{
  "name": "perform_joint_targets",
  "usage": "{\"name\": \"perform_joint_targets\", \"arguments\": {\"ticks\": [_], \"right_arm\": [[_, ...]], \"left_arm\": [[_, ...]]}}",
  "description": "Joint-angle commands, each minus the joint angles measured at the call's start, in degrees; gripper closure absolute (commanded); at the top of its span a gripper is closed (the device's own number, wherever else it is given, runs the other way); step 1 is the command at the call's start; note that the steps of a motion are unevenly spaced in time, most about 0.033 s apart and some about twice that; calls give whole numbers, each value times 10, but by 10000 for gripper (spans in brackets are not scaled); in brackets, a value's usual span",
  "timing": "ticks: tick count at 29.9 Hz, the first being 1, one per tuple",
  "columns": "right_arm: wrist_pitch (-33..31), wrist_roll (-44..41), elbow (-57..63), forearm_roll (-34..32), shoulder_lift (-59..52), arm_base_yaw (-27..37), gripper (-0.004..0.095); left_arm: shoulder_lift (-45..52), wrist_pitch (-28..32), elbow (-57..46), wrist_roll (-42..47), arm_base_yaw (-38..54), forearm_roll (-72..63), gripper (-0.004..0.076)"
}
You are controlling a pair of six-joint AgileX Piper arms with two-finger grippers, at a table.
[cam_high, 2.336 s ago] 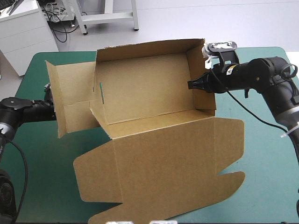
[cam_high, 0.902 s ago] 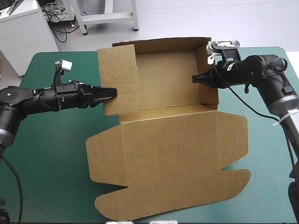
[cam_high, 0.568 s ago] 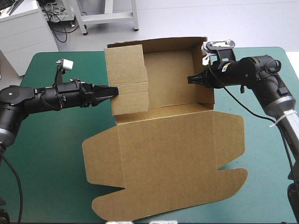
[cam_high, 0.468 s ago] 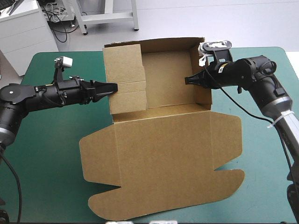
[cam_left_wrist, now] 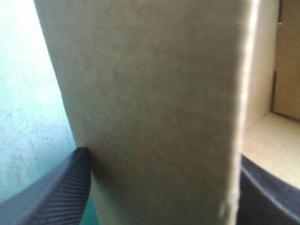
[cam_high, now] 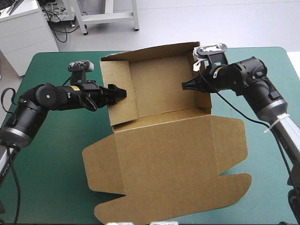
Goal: Fold the box
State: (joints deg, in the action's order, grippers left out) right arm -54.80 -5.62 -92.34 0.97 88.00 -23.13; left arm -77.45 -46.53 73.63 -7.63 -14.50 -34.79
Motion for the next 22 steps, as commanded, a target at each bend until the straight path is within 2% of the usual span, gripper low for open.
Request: {"name": "perform_joint_targets", "arguments": {"ticks": [1, 5, 9, 12, 14, 16, 20, 22], "right_arm": [[26, -38, -18, -42, -35, -25, 910], [20, -64, -18, -84, -39, -45, 910], [18, -77, -18, -97, -41, -50, 910], [18, -78, -18, -97, -41, -50, 910], [18, -80, -18, -97, -41, -50, 910], [18, -80, -18, -97, -41, -50, 910], [16, -83, -18, -97, -41, -50, 910], [16, -86, -18, -94, -41, -50, 910]], "left_arm": [[18, 52, 20, 100, -43, 93, 211], [18, 55, 20, 203, -92, 224, 211], [18, 60, 20, 310, -126, 316, 212], [18, 63, 18, 335, -133, 320, 213], [17, 63, 18, 335, -133, 309, 245], [16, 63, 18, 341, -133, 306, 348], [16, 62, 18, 350, -133, 294, 717], [16, 70, 18, 350, -133, 288, 747]]}}
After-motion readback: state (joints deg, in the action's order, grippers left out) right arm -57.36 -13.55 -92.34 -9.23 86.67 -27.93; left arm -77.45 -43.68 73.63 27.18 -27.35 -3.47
